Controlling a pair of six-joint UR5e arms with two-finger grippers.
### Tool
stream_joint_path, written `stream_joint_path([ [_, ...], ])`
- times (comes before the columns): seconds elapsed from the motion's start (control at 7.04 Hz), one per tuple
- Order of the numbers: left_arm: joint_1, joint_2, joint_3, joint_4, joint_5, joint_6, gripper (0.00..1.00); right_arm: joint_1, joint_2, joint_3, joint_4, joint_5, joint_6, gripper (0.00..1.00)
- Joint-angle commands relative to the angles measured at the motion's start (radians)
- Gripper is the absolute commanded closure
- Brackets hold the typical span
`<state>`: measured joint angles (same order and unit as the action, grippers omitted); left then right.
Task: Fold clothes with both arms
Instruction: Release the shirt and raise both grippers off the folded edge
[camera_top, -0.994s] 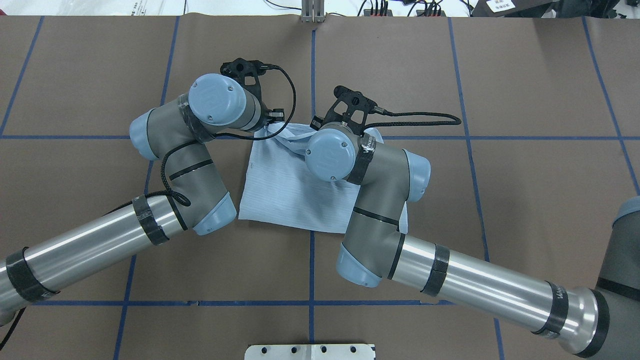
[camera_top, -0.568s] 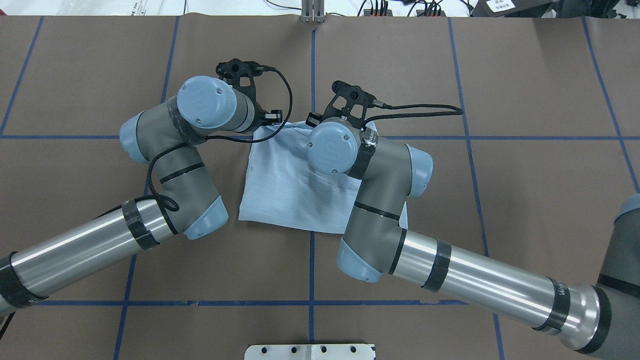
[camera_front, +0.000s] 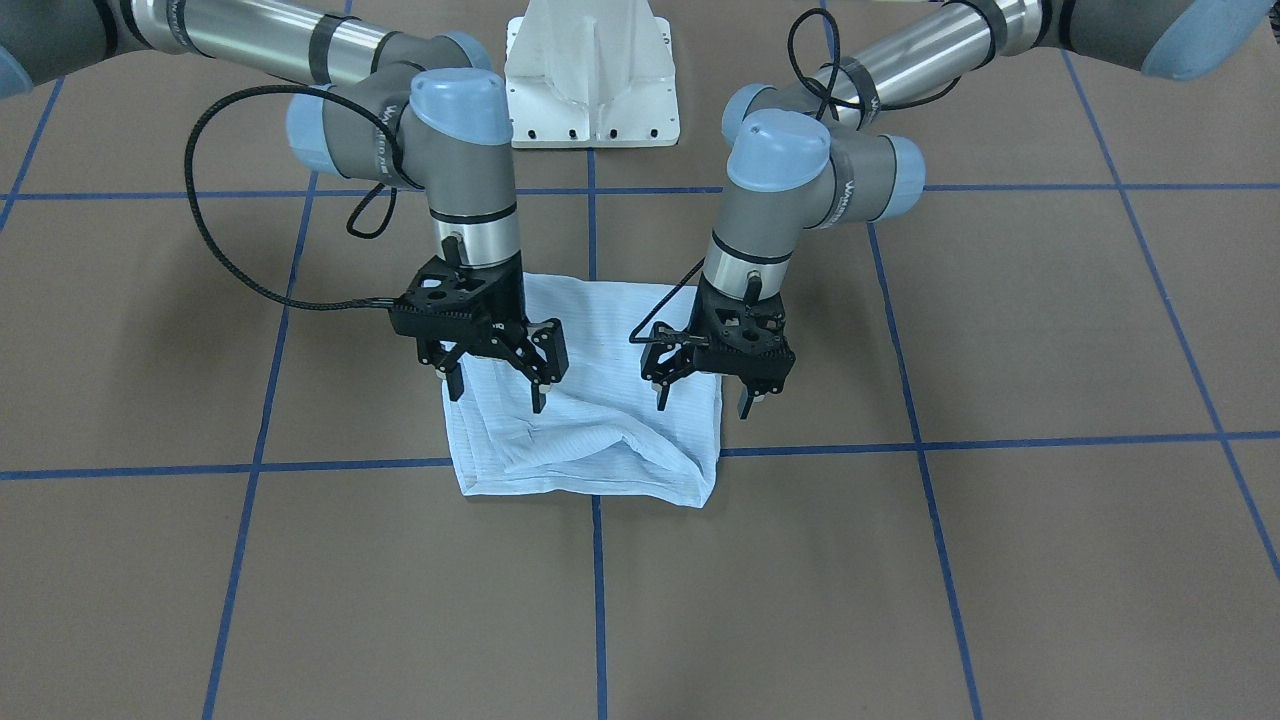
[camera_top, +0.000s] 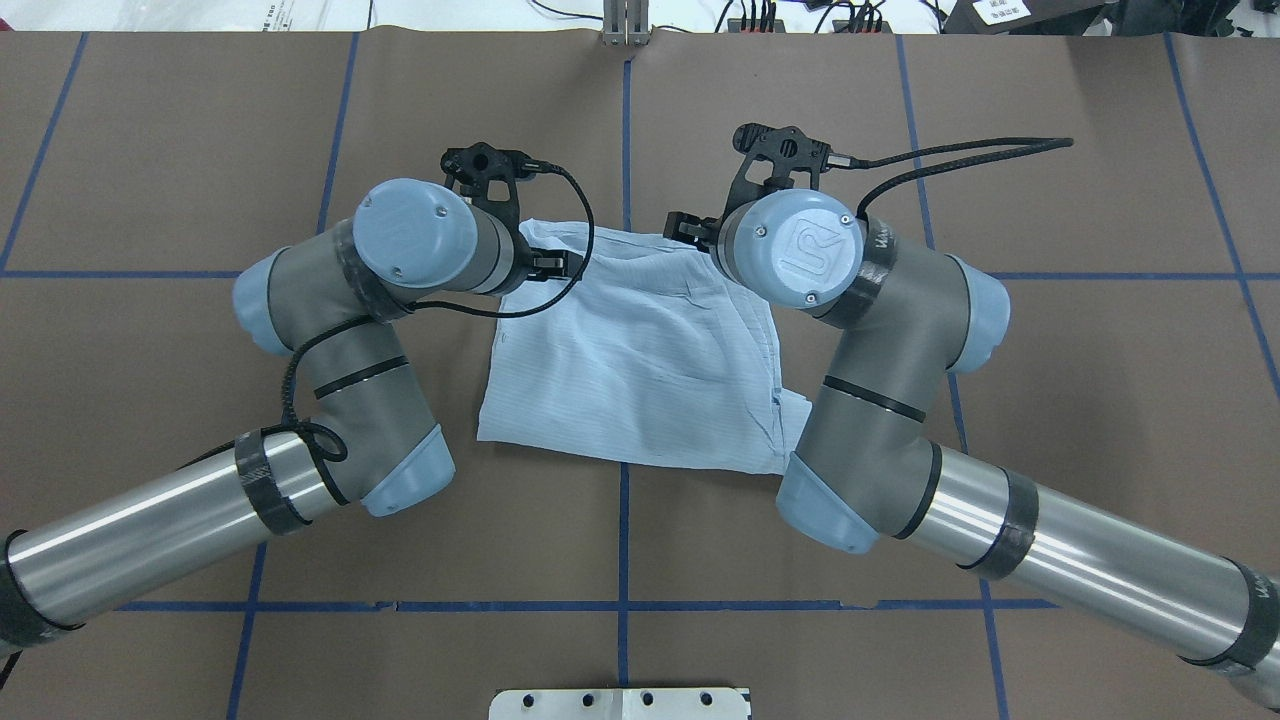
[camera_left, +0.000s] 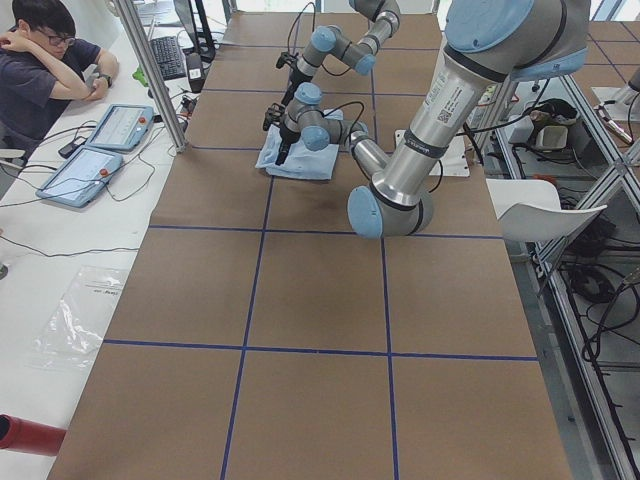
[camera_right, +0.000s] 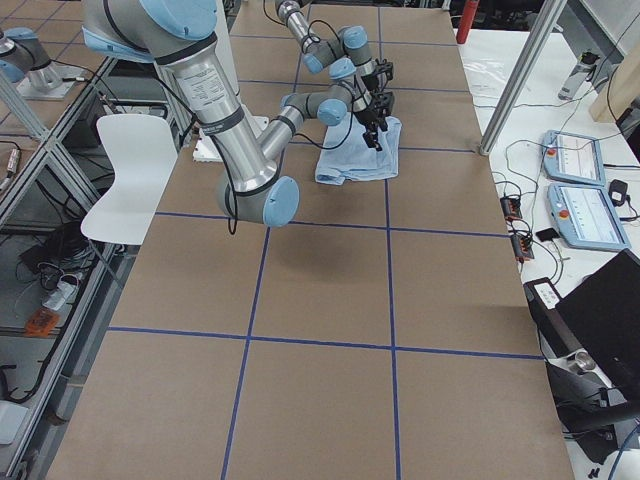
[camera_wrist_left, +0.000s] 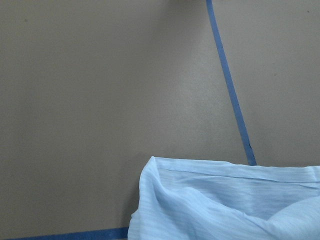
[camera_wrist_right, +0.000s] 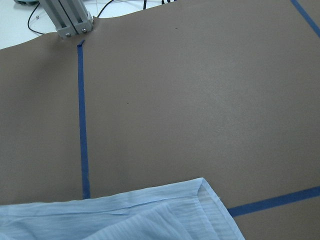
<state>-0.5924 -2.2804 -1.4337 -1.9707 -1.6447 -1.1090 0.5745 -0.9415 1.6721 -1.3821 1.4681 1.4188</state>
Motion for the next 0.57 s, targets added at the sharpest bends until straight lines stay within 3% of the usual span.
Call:
stream_joint_path([
  [0.0, 0.014, -0.149, 0.222, 0.000, 0.057, 0.006, 0.00, 0.011, -0.023, 0.029, 0.005, 0.020, -0.037, 0.00],
  [0.43, -0.015, -0.211, 0.328, -0.007, 0.071, 0.011, 0.00, 0.011, -0.025, 0.026, 0.006, 0.020, -0.038, 0.00],
])
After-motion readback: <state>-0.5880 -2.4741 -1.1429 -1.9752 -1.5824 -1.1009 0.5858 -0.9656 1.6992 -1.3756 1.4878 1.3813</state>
